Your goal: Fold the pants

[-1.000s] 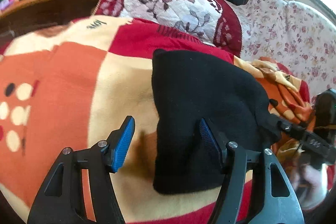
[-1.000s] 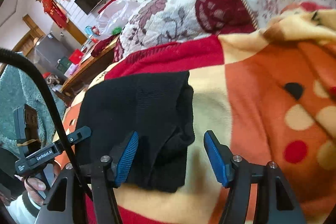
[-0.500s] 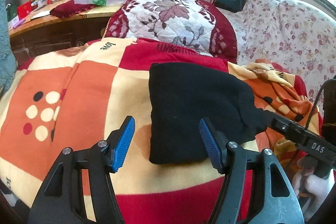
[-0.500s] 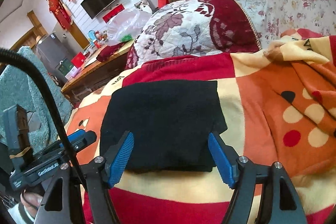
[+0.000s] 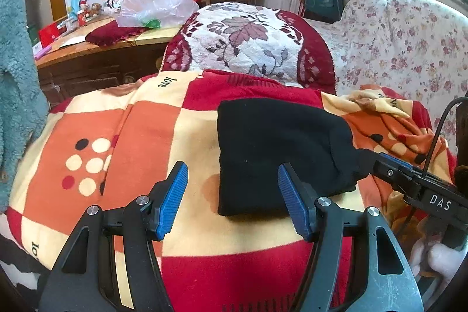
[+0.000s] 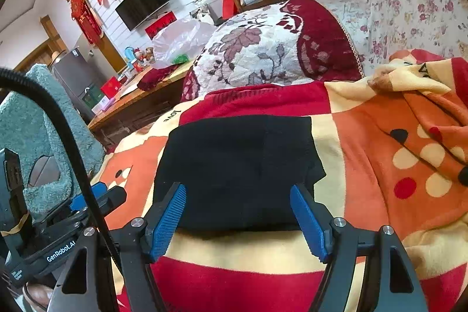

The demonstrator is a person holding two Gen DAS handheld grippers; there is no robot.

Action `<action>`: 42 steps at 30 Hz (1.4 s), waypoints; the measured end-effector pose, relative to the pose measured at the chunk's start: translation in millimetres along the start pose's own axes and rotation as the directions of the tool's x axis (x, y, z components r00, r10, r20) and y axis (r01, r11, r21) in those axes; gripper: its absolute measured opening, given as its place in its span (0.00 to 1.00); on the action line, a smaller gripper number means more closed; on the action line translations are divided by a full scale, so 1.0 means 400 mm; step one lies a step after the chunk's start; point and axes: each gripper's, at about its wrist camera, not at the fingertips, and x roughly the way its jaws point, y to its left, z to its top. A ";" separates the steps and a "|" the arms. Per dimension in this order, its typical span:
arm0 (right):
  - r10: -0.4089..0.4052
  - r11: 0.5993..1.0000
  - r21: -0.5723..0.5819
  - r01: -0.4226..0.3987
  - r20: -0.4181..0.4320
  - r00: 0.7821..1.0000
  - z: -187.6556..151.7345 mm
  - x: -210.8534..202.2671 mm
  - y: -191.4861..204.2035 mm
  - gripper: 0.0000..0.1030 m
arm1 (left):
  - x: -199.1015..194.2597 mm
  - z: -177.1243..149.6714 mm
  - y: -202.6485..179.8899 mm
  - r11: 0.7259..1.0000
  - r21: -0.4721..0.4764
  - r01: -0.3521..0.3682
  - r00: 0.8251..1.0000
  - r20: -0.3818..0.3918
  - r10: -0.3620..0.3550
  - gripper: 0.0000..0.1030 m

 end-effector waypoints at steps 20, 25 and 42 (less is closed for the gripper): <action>-0.022 0.998 -0.051 0.022 -0.005 1.000 -0.009 -0.015 0.042 0.71 | -0.020 -0.016 0.003 0.999 -0.034 0.001 1.000 -0.014 -0.001 0.63; -0.021 0.998 -0.054 0.020 -0.009 1.000 -0.010 -0.014 0.045 0.71 | -0.020 -0.016 0.001 0.999 -0.032 0.001 1.000 -0.013 -0.001 0.63; -0.018 0.999 -0.036 0.017 -0.017 1.000 -0.014 -0.003 0.033 0.73 | -0.013 -0.020 -0.004 1.000 -0.027 0.008 1.000 -0.024 -0.009 0.63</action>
